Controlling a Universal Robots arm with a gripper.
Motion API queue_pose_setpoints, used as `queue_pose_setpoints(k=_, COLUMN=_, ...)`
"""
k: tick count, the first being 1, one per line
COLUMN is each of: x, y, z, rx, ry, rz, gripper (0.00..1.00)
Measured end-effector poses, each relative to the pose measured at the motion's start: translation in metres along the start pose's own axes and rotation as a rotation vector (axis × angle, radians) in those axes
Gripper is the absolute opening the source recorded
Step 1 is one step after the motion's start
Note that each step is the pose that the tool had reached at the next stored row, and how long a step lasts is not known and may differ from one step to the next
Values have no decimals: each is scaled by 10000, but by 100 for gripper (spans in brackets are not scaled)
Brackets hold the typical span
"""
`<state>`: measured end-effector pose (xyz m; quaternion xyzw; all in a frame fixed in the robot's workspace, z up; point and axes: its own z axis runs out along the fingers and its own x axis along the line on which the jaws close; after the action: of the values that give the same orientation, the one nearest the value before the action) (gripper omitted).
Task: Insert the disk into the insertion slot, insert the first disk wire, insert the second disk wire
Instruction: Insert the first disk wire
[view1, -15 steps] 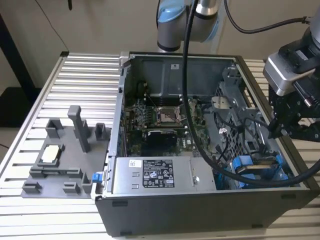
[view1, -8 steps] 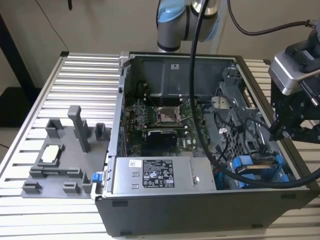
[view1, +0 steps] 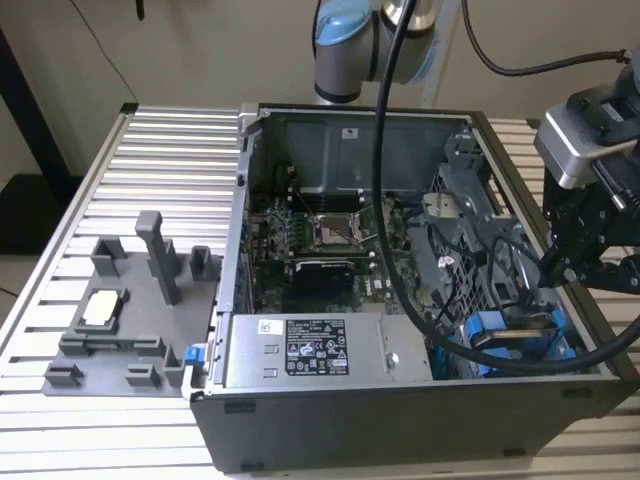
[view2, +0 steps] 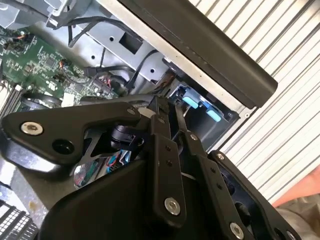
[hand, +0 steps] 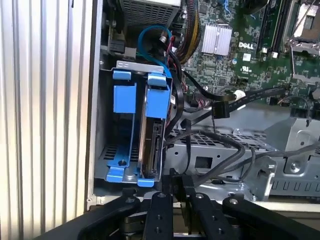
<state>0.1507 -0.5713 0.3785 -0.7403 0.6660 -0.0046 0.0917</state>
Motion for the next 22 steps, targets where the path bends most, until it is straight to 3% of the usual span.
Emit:
queue_pose_setpoints(k=2, x=10, y=0, z=8, rx=-99, ry=-4, rz=60, gripper=19)
queue_pose_setpoints(k=4, x=29, y=4, z=16, rx=-117, ry=4, rz=152, gripper=19)
queue_pose_setpoints(k=10, x=112, y=17, z=46, rx=-87, ry=41, rz=436, gripper=19)
queue_pose_setpoints(k=22, x=118, y=56, z=104, rx=-12, ry=142, rz=1154, gripper=19)
